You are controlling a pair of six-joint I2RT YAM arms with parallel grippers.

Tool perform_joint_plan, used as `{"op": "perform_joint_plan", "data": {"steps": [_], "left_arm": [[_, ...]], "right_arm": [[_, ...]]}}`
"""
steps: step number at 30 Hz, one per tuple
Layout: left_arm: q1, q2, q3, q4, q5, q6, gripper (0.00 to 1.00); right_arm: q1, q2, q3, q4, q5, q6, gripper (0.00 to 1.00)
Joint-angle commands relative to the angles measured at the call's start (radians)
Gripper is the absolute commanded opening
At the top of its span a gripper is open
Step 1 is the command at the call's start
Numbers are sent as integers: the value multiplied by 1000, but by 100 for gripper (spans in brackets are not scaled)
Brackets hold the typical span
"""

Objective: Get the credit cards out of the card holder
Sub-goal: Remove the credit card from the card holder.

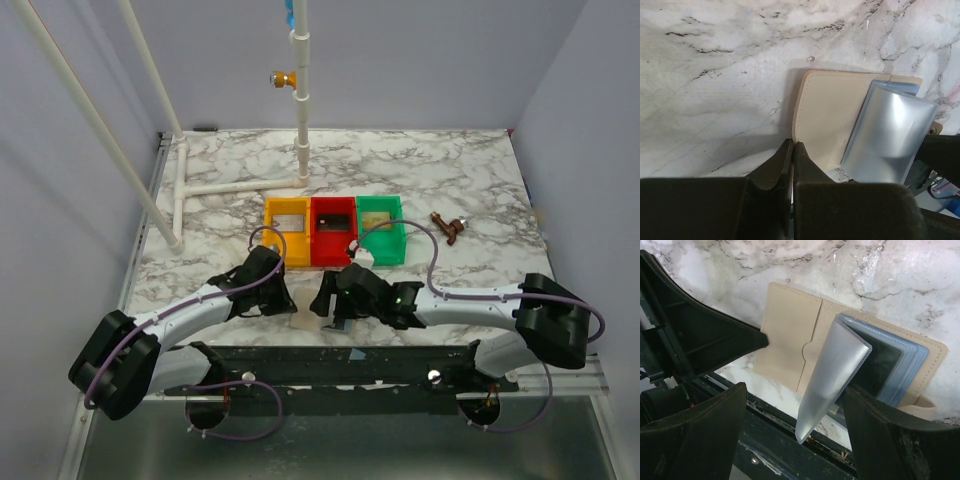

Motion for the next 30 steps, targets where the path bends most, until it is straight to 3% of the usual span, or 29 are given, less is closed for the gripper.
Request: {"op": "perform_joint_plan", "data": {"steps": [1,6,7,9,11,14,19,25,30], "left_arm": [[3,-6,-8,32,26,-6,0],[3,-11,-1,23,28,1,0],[3,-21,3,10,20,4,4],[3,-54,14,-29,-9,13,34],[4,-93,32,-74,-39,26,55],[19,-160,57,-148,-84,43,64],[90,-292,65,-243,-113,59,64],[122,-441,62,-325,-96,58,55],[123,-532,5,-224,47,40,49]], "right_arm": [[-3,58,40,58,-43,-38,79],[-5,150,123,93,-74,-58,79],[-3,167,133,101,-80,-58,79],[-2,192,146,111,-87,-60,79],[-3,210,157,115,-91,-63,79],[-3,234,165,120,-96,-65,79],[-3,268,171,144,-98,-54,80],[-2,319,206,156,-101,-48,80],[-7,363,230,155,-101,-43,81]]}}
